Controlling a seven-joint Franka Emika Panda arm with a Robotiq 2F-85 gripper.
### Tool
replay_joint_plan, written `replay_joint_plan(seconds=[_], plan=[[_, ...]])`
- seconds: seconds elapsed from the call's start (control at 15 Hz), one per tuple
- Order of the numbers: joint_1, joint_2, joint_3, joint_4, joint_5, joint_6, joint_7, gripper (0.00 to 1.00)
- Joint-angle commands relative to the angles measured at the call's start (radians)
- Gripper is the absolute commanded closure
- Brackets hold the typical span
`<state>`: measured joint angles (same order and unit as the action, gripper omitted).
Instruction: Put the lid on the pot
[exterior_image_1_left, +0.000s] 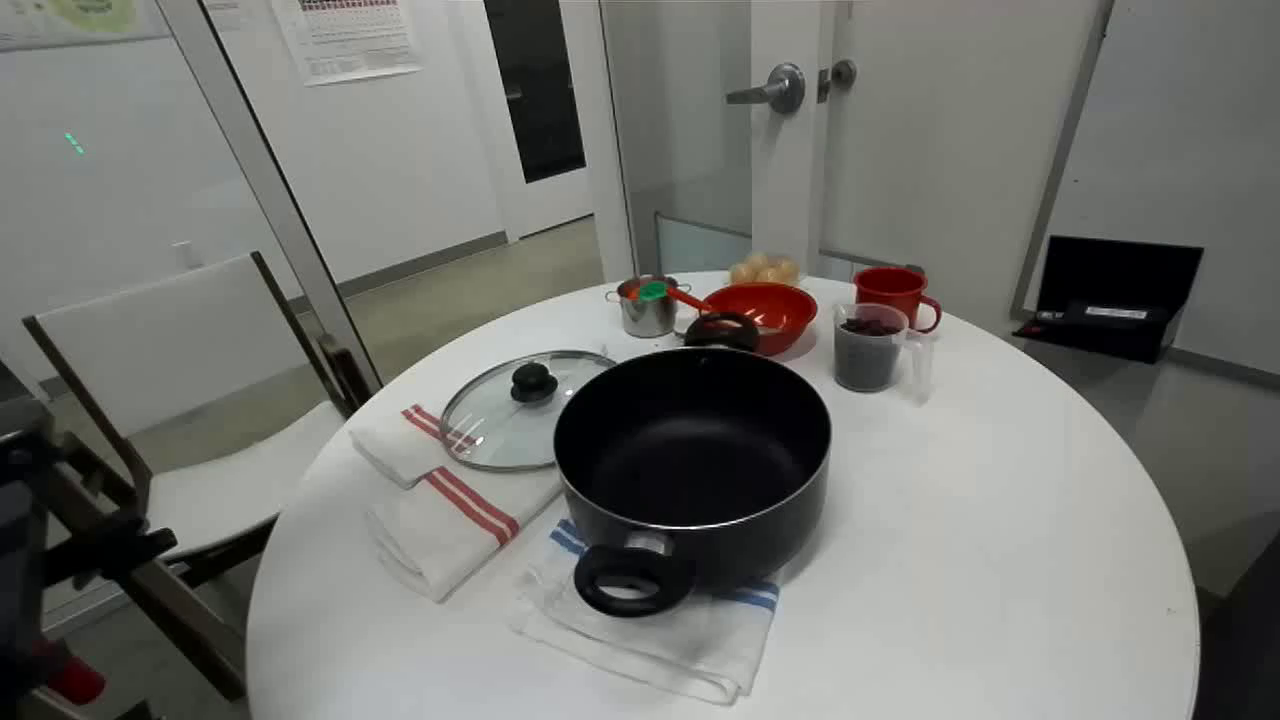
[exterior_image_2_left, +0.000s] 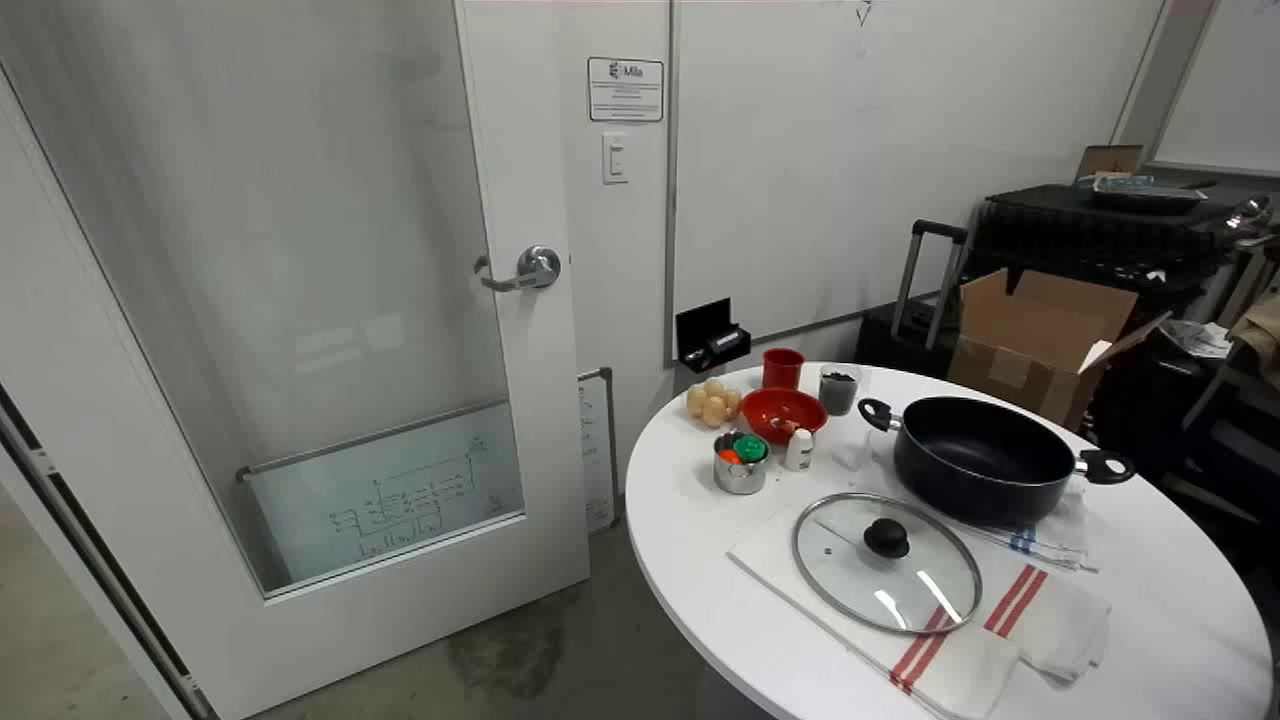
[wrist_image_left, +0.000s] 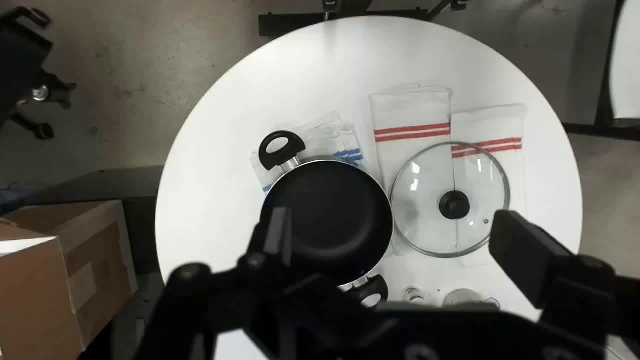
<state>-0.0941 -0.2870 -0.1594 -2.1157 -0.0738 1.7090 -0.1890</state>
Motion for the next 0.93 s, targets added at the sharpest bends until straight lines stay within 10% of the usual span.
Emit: replay_joint_plan(seconds=[0.0,0.87], plan=[[-0.005,0.001,0.004,0.003,0.001,-0.002,-0.001,0.0],[0.031,0.114,0.023,0.009,0.031,0.052,-0.065,0.0]])
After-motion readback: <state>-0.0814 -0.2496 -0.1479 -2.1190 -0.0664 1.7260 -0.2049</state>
